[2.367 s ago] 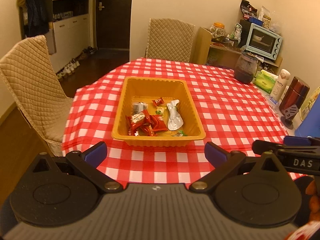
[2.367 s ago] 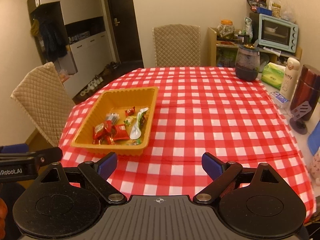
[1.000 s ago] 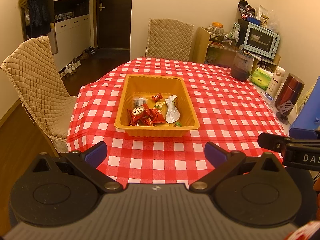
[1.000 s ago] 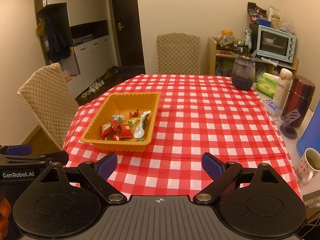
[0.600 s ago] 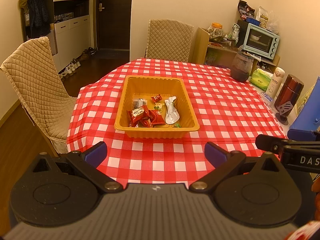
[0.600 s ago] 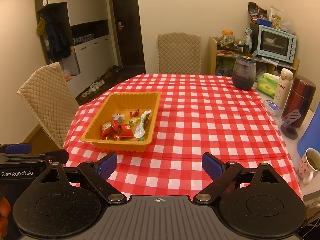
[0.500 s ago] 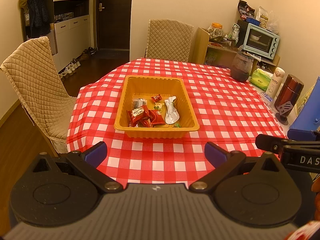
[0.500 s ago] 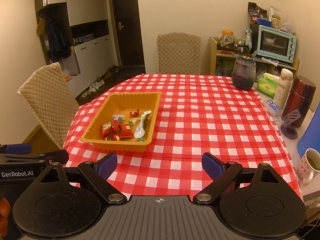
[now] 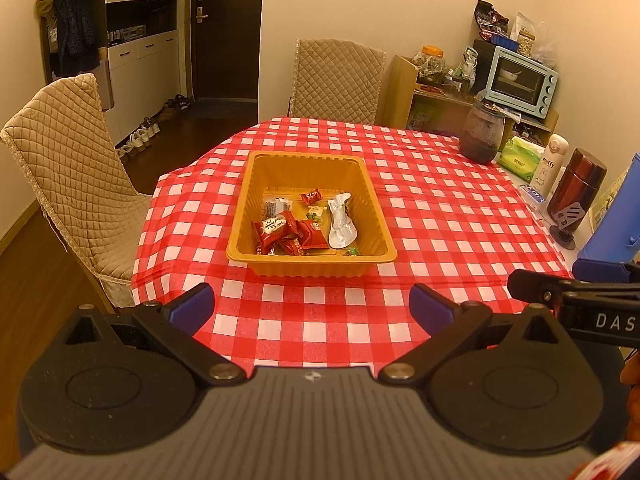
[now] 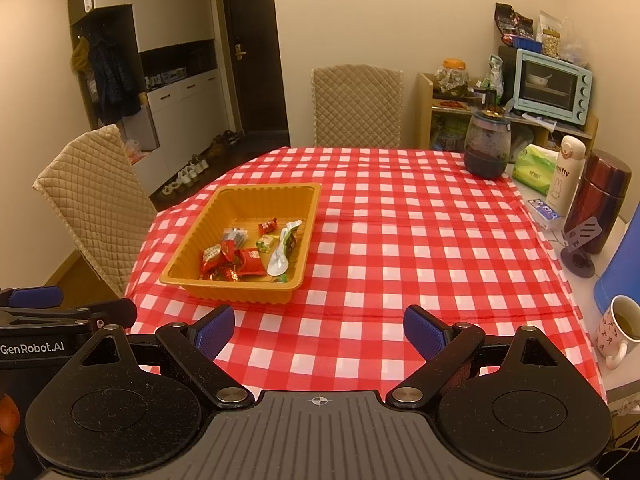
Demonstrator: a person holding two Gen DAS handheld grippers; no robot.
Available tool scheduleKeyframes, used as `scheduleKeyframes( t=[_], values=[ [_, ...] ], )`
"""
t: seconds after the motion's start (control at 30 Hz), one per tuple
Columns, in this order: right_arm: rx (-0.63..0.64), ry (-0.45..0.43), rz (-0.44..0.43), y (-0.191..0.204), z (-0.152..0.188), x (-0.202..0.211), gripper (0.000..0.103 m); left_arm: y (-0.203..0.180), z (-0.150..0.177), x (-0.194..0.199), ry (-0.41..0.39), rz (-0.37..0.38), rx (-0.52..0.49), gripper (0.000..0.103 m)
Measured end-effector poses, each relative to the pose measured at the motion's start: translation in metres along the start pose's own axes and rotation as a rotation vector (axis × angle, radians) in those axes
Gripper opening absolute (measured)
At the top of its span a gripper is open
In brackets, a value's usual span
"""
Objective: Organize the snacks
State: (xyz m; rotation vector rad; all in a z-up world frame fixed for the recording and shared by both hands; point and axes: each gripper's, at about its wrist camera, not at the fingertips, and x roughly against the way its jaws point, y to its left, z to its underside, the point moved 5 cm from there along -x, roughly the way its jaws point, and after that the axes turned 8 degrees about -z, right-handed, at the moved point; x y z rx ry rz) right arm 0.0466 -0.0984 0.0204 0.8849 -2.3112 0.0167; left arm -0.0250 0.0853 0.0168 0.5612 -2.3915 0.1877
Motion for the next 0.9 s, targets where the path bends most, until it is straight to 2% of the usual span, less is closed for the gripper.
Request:
scheduleKeyframes(
  t=[0.9],
  values=[
    [-0.006,0.005,0.002,-0.003,0.0063,-0.0028,0.091,-0.002,0.0012,-0.0015,-0.005,0.016,0.011,0.103]
  ],
)
